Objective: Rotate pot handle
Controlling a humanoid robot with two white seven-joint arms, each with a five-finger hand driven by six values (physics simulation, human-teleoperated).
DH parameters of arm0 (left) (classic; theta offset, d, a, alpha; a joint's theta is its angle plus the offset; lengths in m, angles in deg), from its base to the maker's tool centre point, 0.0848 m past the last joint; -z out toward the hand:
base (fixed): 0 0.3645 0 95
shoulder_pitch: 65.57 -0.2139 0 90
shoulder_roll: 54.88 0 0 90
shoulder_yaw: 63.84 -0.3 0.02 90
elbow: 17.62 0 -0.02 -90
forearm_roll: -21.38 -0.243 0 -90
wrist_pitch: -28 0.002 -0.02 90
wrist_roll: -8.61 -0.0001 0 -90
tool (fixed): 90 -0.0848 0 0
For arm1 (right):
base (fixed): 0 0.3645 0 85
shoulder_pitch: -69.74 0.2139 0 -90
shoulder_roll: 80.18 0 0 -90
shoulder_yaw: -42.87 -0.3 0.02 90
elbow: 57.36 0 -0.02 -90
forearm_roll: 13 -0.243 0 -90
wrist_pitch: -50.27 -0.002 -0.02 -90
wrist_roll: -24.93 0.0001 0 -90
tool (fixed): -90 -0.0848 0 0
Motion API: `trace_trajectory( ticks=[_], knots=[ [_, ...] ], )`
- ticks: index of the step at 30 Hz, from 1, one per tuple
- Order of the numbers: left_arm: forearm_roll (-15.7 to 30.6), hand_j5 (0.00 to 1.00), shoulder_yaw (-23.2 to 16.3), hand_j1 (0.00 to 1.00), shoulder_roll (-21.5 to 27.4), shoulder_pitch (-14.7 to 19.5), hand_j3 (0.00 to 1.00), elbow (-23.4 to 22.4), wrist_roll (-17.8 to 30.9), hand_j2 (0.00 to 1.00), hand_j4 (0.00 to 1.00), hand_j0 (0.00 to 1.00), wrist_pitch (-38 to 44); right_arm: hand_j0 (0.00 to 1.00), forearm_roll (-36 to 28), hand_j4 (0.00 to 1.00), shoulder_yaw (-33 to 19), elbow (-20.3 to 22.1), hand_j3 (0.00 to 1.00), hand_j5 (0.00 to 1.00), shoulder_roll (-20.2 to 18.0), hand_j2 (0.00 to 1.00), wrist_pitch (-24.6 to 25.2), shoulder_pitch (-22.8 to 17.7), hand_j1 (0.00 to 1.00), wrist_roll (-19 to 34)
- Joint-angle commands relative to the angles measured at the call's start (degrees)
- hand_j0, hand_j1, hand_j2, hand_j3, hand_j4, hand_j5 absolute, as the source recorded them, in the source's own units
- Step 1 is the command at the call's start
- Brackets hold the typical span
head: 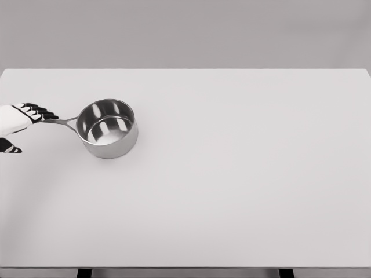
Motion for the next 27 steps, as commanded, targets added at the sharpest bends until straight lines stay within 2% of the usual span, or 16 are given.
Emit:
trace_trajectory(
  ticks=[1,10,12,13,15,16,17,20,22,23,27],
  knots=[
    [0.36,1.0,0.29,1.0,0.53,0.0,1.0,0.59,-0.03,1.0,1.0,1.0,0.05,1.0,0.02,1.0,-0.01,0.0,1.0,1.0,-0.01,1.0,-0.02,0.0,1.0,0.02],
    [1.68,1.0,0.64,1.0,0.62,0.17,1.0,0.77,-0.03,1.0,1.0,1.0,0.05,1.0,0.02,1.0,-0.01,0.0,1.0,1.0,-0.01,1.0,-0.02,0.0,1.0,0.02],
    [3.17,1.0,4.51,1.0,1.76,0.09,1.0,1.47,-0.03,1.0,1.0,1.0,0.05,1.0,0.02,1.0,-0.01,0.0,1.0,1.0,-0.01,1.0,-0.02,0.0,1.0,-0.06],
    [6.07,1.0,5.65,1.0,4.39,-0.09,1.0,4.19,-0.11,1.0,1.0,1.0,0.05,1.0,0.02,1.0,-0.01,0.0,1.0,1.0,-0.01,1.0,-0.02,0.0,1.0,0.02],
    [15.99,1.0,5.65,1.0,11.77,-1.4,1.0,12.36,-0.2,1.0,1.0,1.0,0.05,1.0,0.02,1.0,-0.01,0.0,1.0,1.0,-0.01,1.0,-0.02,0.0,1.0,0.02],
    [23.37,1.0,5.65,1.0,14.94,-2.72,1.0,17.54,-0.2,1.0,1.0,1.0,0.05,1.0,0.02,1.0,-0.01,0.0,1.0,1.0,-0.01,1.0,-0.02,0.0,1.0,-0.06],
    [27.78,1.0,5.3,1.0,15.47,-3.43,1.0,21.76,-0.2,1.0,1.0,1.0,0.05,1.0,0.02,1.0,-0.01,0.0,1.0,1.0,-0.01,1.0,-0.02,0.0,1.0,0.02],
    [28.58,1.0,5.56,1.0,10.47,-2.46,1.0,25.73,-0.11,1.0,1.0,1.0,0.05,1.0,0.02,1.0,-0.01,0.0,1.0,1.0,-0.01,1.0,-0.02,0.0,1.0,0.02],
    [28.4,1.0,5.13,1.0,3.09,-0.35,1.0,26.43,-0.11,1.0,1.0,1.0,0.05,1.0,0.02,1.0,-0.01,0.0,1.0,1.0,-0.01,1.0,-0.02,0.0,1.0,0.02],
    [28.14,1.0,5.04,1.0,1.24,-0.26,1.0,27.92,-0.03,1.0,1.0,1.0,0.05,1.0,0.02,1.0,-0.01,0.0,1.0,1.0,-0.01,1.0,-0.02,0.0,1.0,0.02],
    [26.38,1.0,2.05,1.0,-1.05,0.79,1.0,28.45,-0.03,1.0,1.0,1.0,0.05,1.0,0.02,1.0,-0.01,0.0,1.0,1.0,-0.01,1.0,-0.02,0.0,1.0,0.02]
  ],
)
